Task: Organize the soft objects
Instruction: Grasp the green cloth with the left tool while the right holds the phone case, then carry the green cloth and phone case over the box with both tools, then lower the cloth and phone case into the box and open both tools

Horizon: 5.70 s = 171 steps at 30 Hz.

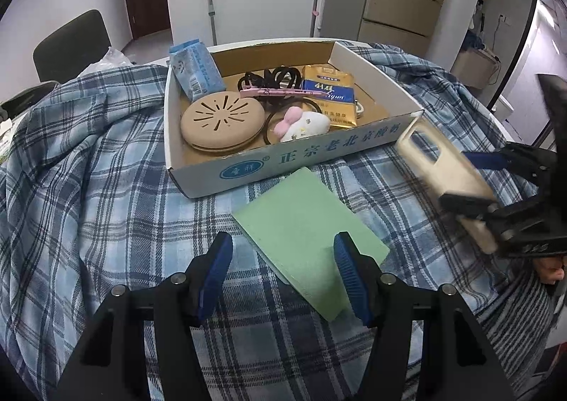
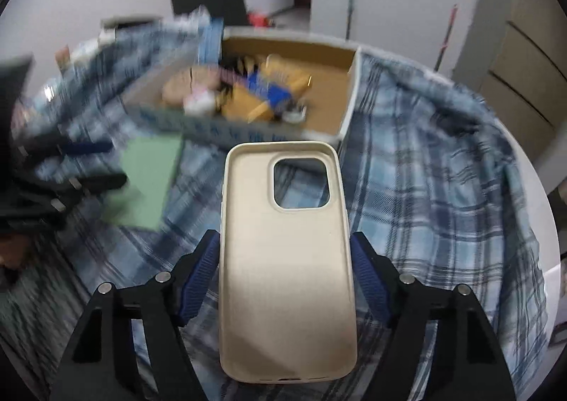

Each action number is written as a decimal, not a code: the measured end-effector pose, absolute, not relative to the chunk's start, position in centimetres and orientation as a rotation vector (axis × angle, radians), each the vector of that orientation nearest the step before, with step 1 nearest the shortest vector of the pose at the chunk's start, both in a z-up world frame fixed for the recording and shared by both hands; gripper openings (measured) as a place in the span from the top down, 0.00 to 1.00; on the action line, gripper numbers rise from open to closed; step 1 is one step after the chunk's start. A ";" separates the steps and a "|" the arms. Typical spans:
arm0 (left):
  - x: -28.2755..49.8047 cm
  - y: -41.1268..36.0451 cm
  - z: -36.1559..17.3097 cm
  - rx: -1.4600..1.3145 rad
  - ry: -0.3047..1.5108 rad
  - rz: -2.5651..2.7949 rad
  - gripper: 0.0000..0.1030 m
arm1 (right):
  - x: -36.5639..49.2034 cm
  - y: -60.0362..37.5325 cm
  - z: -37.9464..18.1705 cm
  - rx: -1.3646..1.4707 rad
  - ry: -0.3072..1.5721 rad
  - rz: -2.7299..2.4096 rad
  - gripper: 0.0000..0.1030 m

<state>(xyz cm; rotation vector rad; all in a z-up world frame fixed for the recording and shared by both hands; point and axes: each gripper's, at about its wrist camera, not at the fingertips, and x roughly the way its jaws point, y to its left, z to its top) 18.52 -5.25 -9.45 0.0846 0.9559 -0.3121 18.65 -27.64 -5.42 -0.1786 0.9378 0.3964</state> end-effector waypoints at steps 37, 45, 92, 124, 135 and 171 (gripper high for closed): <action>23.4 -10.2 -11.0 -0.007 1.105 -0.196 0.21 | 15.0 -28.2 -2.8 -0.037 0.690 0.402 0.29; 24.1 -11.6 -11.1 0.040 1.088 -0.219 0.20 | 15.2 -28.4 -2.9 -0.026 0.701 0.397 0.29; 16.3 -6.5 -5.1 0.087 0.675 -0.253 0.30 | 15.5 -27.9 -1.3 -0.098 0.641 0.361 0.29; 28.5 -5.4 -3.8 0.004 0.429 -0.149 0.30 | 27.0 -24.6 -1.7 -0.132 0.341 0.313 0.29; 27.8 -5.3 -5.5 0.018 0.376 -0.164 0.30 | 26.8 -24.7 -2.3 -0.151 0.340 0.323 0.29; 26.5 -4.6 -5.2 0.000 0.300 -0.108 0.15 | 26.5 -23.5 -2.7 -0.198 0.364 0.408 0.15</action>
